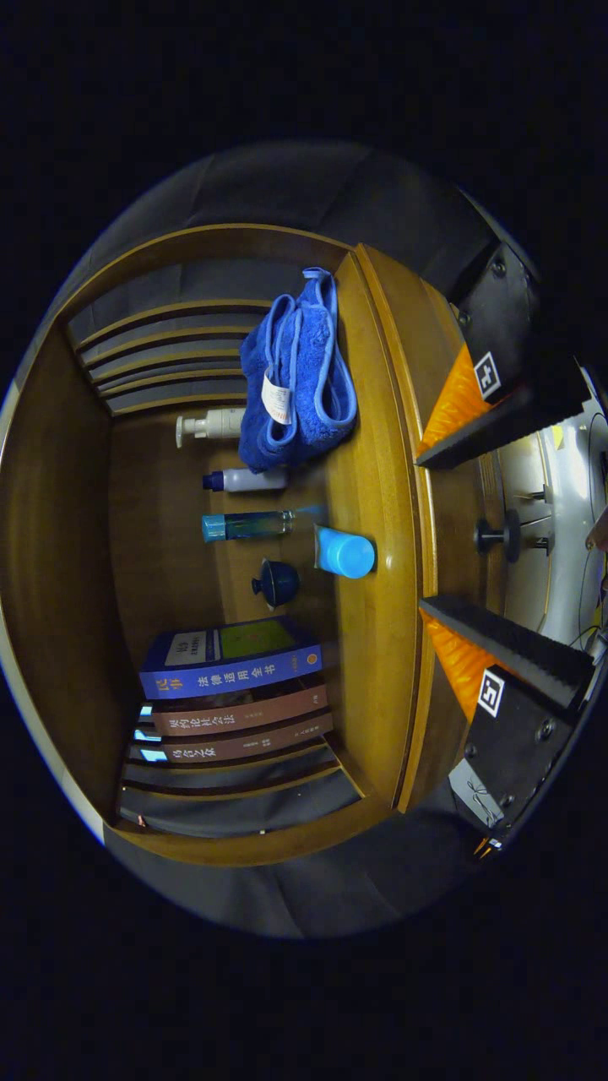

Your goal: Pull open the drawer, take out the items inside it, and place them on the countertop above the cabinet.

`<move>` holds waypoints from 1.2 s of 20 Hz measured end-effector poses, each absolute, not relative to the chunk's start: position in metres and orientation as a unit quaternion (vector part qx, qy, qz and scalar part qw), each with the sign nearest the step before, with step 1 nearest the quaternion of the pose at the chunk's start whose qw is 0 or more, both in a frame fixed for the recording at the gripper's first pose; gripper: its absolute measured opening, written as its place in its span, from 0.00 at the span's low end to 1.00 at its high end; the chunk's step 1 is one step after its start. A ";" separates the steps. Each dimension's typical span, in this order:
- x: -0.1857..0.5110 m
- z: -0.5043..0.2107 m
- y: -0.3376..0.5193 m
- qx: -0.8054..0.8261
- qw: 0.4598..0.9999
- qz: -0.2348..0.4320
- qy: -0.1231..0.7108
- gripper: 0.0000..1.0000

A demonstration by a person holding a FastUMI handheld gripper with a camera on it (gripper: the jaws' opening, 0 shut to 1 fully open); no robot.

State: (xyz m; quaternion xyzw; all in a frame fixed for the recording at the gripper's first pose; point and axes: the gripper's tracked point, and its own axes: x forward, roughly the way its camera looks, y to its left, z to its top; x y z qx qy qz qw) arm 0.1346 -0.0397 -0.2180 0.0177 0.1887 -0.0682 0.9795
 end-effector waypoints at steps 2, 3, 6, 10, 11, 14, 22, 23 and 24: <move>0.127 -0.205 -0.032 0.018 0.982 -0.060 0.181 1.00; 0.122 -0.197 -0.028 0.015 0.983 -0.054 0.177 1.00; 0.104 -0.160 -0.018 0.005 0.986 -0.037 0.160 1.00; 0.072 -0.103 -0.020 0.006 0.993 -0.038 0.114 1.00; 0.065 -0.090 -0.021 0.013 0.994 -0.041 0.103 1.00; 0.046 -0.059 -0.028 0.035 0.995 -0.048 0.079 1.00; 0.019 -0.026 -0.032 0.033 0.995 -0.064 0.063 0.99; 0.018 -0.022 -0.031 0.030 0.996 -0.064 0.059 0.99; 0.017 -0.019 -0.029 0.027 0.996 -0.065 0.055 1.00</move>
